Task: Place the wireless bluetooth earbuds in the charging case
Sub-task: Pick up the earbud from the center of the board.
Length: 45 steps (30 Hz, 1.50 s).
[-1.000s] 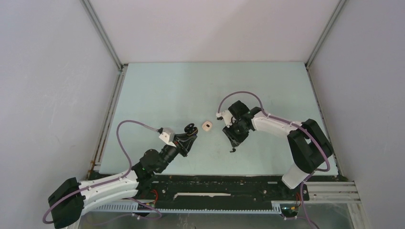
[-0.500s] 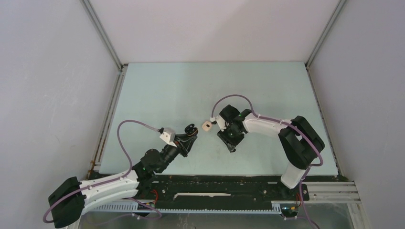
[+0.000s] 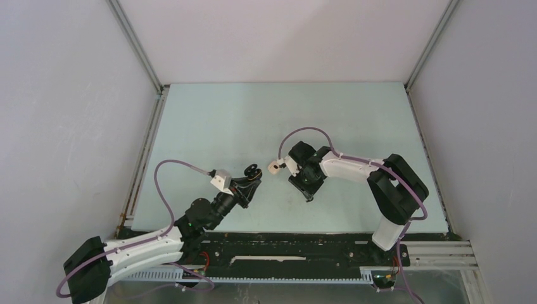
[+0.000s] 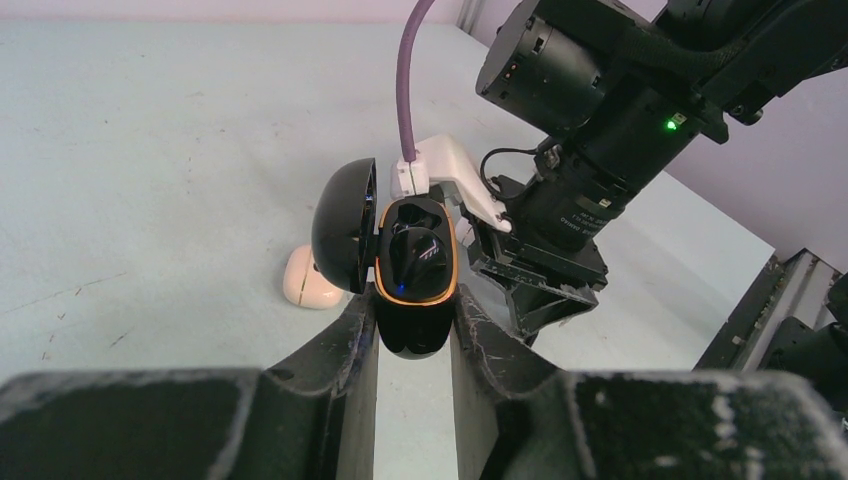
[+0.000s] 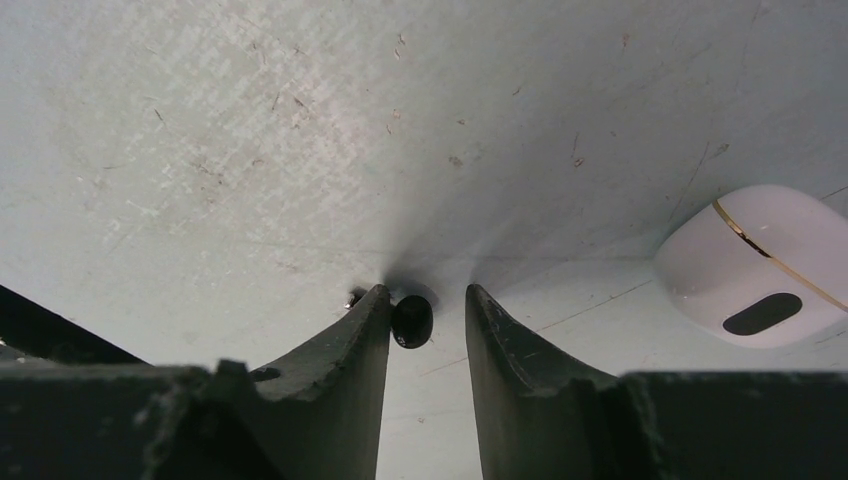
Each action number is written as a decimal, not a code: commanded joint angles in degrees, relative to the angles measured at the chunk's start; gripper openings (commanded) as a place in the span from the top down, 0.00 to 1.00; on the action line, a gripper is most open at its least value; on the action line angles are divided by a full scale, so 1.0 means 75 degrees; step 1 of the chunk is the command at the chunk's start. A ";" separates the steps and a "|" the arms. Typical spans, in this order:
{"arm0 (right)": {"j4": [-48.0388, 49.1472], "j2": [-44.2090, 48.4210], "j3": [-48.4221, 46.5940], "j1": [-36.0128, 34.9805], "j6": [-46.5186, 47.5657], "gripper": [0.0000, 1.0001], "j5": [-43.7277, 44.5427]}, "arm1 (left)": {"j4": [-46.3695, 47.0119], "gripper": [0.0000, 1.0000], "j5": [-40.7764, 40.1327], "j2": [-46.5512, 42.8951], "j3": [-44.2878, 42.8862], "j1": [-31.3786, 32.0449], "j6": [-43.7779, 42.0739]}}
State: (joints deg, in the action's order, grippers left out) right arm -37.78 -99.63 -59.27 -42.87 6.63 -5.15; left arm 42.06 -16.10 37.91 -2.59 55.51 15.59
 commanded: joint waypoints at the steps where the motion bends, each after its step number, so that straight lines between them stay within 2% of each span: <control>1: -0.0043 0.0144 0.0086 -0.0001 0.0158 0.64 0.0025 | 0.0291 0.99 0.0017 0.0136 -0.0191 -0.0041 0.0095; 10: -0.0216 0.0180 0.0086 -0.0012 0.0152 0.58 0.0203 | 0.0251 0.99 0.0003 0.0092 -0.0176 -0.0041 0.0089; 17: -0.0317 0.0111 0.0086 -0.0007 0.0194 0.59 0.0220 | 0.0319 0.99 0.0019 0.0181 -0.0180 -0.0041 0.0100; 22: -0.0371 0.0189 0.0086 -0.0003 0.0211 0.61 0.0209 | 0.0382 0.99 0.0022 0.0256 -0.0182 -0.0041 0.0100; 29: -0.0386 0.0082 0.0086 -0.0011 0.0248 0.70 0.0101 | 0.0511 0.99 0.0076 0.0382 -0.0192 -0.0041 0.0157; 37: -0.0479 0.0244 0.0087 -0.0005 0.0252 0.63 0.0459 | 0.0392 0.99 0.0027 0.0249 -0.0159 -0.0041 0.0137; 45: -0.0566 0.0084 0.0092 0.0006 0.0252 0.71 0.0350 | 0.0489 0.99 0.0063 0.0337 -0.0150 -0.0041 0.0164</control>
State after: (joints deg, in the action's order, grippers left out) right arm -41.34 -99.42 -58.81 -42.89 8.19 -2.74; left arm 42.35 -15.86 40.42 -2.59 55.51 16.12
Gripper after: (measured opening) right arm 0.314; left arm 0.287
